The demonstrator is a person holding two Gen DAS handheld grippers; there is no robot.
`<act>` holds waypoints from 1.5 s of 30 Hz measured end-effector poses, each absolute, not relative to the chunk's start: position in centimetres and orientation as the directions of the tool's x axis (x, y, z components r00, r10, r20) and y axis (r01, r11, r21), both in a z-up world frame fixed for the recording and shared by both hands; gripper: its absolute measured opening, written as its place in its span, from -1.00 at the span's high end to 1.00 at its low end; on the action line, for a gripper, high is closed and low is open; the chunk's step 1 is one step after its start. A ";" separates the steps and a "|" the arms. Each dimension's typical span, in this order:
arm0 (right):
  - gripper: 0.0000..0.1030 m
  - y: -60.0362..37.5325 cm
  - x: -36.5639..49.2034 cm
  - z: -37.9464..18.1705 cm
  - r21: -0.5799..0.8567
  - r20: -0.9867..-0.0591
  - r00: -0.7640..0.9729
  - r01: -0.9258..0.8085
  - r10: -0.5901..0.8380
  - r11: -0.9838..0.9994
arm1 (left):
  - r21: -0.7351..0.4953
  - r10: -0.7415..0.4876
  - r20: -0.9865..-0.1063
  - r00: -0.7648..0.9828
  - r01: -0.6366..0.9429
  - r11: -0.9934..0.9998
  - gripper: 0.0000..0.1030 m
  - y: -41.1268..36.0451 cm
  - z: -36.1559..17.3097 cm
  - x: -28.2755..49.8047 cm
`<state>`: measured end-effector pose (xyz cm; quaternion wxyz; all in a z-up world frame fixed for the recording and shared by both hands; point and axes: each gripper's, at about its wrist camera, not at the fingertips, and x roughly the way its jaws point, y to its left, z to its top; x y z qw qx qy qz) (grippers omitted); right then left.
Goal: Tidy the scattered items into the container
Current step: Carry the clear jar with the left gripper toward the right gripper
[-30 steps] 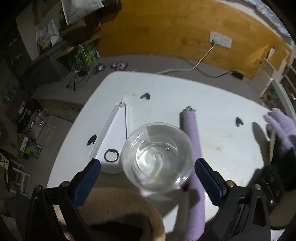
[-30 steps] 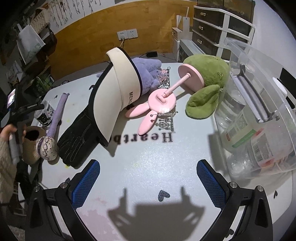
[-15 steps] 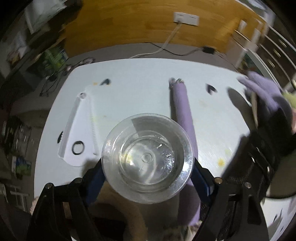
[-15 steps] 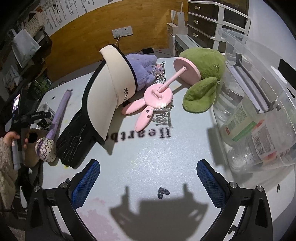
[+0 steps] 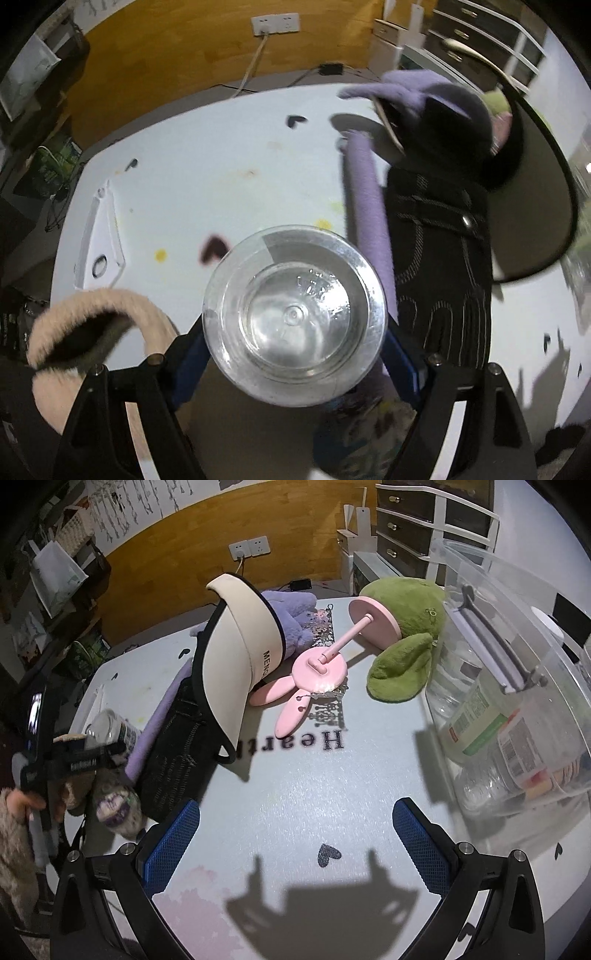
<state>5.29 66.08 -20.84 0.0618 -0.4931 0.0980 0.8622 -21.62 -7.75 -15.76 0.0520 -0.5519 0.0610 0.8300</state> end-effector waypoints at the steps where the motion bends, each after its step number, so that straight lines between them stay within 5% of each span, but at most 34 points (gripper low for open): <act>1: -1.00 66.1 5.4 -20.8 0.111 -0.861 -0.508 -0.204 0.009 -0.973 | 0.042 0.023 -0.924 -0.383 -0.161 -0.986 -0.63 -7.6 -15.8 -20.9; 20: -1.00 64.8 9.0 -20.6 0.115 -0.866 -0.499 -0.136 -0.032 -0.984 | -0.011 0.104 -0.950 -0.296 -0.299 -0.954 -0.63 -4.4 -15.6 -6.5; 29: -1.00 64.8 10.5 -22.8 0.168 -0.901 -0.426 -0.166 -0.083 -0.972 | -0.160 0.295 -0.928 -0.230 -0.468 -0.869 -0.63 1.7 -15.2 -2.4; 36: -1.00 67.2 12.5 -24.6 0.212 -0.922 -0.375 -0.275 -0.098 -0.938 | -0.546 0.617 -0.786 -0.038 -0.427 -0.721 -0.64 5.2 -16.4 -4.9; 41: -1.00 68.4 14.0 -24.3 0.228 -0.918 -0.384 -0.310 -0.097 -0.923 | -0.557 0.625 -0.780 -0.020 -0.431 -0.710 -0.64 6.7 -16.5 -5.5; 45: -1.00 66.9 13.8 -23.7 0.228 -0.906 -0.405 -0.221 -0.124 -0.948 | -0.490 0.568 -0.821 -0.061 -0.435 -0.755 -0.95 7.1 -16.6 -5.2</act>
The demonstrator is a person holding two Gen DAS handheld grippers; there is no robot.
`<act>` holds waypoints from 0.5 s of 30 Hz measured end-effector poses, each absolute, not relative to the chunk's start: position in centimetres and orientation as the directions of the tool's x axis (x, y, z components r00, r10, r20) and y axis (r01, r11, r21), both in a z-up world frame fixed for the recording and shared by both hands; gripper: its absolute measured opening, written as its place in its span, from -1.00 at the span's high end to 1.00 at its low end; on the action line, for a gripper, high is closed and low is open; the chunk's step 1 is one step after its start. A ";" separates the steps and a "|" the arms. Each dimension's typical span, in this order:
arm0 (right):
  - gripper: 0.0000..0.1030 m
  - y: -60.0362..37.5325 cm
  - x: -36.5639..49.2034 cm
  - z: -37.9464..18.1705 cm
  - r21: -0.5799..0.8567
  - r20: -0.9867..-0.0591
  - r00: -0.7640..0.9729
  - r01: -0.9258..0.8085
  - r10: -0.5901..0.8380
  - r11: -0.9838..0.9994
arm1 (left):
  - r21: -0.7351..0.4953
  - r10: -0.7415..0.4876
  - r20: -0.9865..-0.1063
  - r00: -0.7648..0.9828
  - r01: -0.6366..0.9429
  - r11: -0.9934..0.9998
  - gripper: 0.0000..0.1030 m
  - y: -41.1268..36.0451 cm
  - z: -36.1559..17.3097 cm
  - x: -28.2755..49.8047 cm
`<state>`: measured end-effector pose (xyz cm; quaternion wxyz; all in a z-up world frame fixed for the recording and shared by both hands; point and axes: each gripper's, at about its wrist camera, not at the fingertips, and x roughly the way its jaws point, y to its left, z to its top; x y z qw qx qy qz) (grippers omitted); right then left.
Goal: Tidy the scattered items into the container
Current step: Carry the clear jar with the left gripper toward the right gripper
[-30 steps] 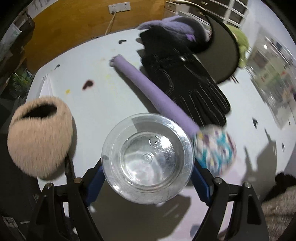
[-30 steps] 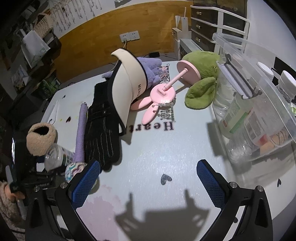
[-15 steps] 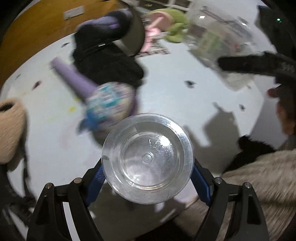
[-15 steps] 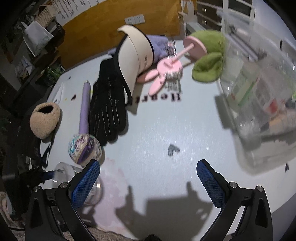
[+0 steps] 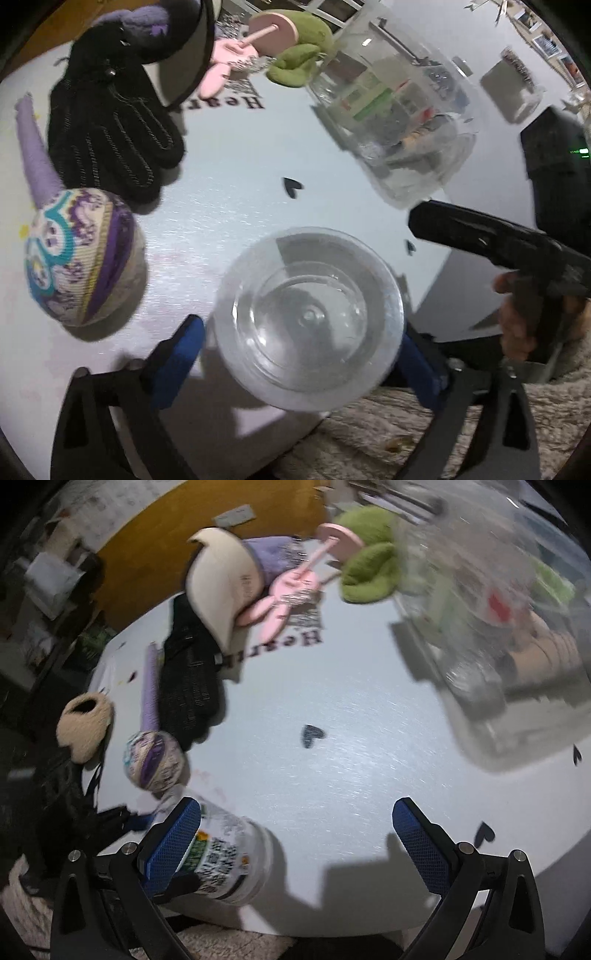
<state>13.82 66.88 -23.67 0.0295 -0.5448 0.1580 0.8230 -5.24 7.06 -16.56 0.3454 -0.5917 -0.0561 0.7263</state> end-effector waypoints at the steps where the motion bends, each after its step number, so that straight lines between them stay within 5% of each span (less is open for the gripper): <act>1: -1.00 66.4 13.7 -23.6 0.226 -0.904 -0.408 -0.196 -0.131 -0.954 | -0.476 0.558 -0.826 -0.077 -0.435 -0.764 -0.95 6.9 -16.4 -5.0; 15: -0.99 60.1 10.7 -24.7 0.151 -0.915 -0.367 0.070 -0.166 -0.986 | -0.412 0.474 -0.862 -0.181 -0.295 -0.862 -0.95 1.1 -17.2 -3.0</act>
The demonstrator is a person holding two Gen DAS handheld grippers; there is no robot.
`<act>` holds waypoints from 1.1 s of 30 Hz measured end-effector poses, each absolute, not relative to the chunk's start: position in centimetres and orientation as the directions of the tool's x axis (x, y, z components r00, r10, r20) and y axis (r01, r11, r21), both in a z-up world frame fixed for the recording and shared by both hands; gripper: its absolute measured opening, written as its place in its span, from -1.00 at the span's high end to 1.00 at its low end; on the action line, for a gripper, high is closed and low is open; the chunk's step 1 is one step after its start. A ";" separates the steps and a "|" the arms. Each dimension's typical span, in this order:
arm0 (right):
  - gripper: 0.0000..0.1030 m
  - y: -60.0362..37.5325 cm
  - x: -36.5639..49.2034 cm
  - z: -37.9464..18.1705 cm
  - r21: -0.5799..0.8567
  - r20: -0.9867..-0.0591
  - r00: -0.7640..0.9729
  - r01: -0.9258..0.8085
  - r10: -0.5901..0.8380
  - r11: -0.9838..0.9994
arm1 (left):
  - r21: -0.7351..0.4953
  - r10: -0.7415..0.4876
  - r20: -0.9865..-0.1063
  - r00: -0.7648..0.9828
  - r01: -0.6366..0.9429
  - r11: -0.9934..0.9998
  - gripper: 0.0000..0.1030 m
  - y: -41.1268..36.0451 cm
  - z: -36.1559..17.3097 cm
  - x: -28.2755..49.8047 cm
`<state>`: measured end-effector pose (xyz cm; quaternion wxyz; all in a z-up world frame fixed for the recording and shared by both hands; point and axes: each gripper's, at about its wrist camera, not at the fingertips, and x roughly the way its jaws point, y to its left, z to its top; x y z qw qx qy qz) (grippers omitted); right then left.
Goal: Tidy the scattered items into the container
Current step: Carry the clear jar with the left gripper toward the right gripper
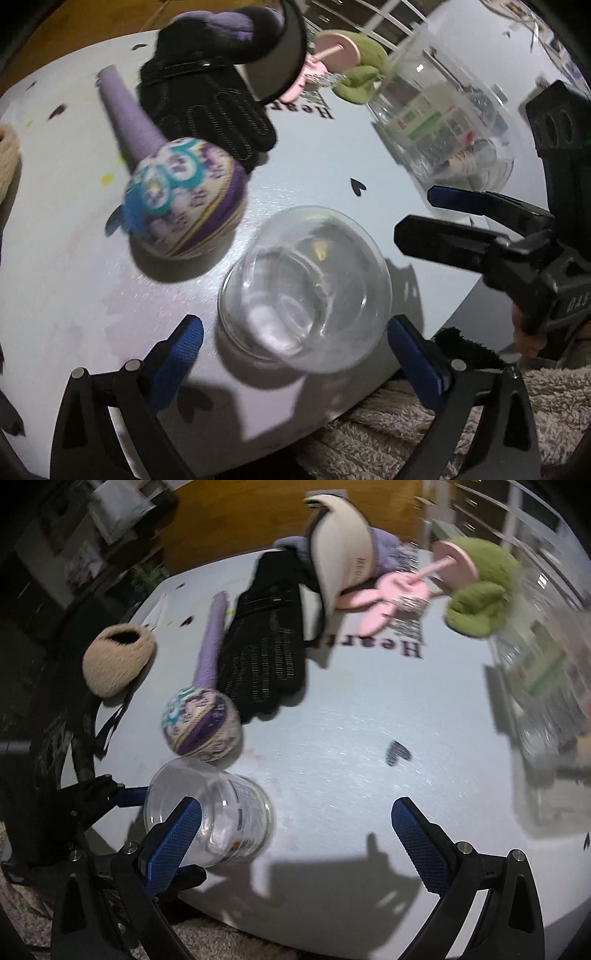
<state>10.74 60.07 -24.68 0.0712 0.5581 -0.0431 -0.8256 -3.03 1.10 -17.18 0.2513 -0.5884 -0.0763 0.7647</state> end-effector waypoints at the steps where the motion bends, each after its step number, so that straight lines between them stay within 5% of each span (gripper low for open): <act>1: -0.99 59.5 10.6 -24.6 0.137 -0.916 -0.367 0.092 -0.162 -0.986 | -0.419 0.478 -0.859 -0.184 -0.283 -0.863 -0.95 0.7 -17.2 -3.0; 19: -0.99 61.5 10.7 -26.9 0.133 -0.938 -0.320 0.035 -0.137 -0.991 | -0.338 0.347 -0.881 -0.321 -0.087 -0.937 -0.95 -5.7 -16.0 -2.4; 33: -0.99 68.0 12.4 -29.7 0.005 -0.962 -0.268 -0.169 0.041 -0.986 | -0.275 0.319 -0.904 -0.284 -0.183 -0.944 -0.95 -1.3 -17.0 -4.9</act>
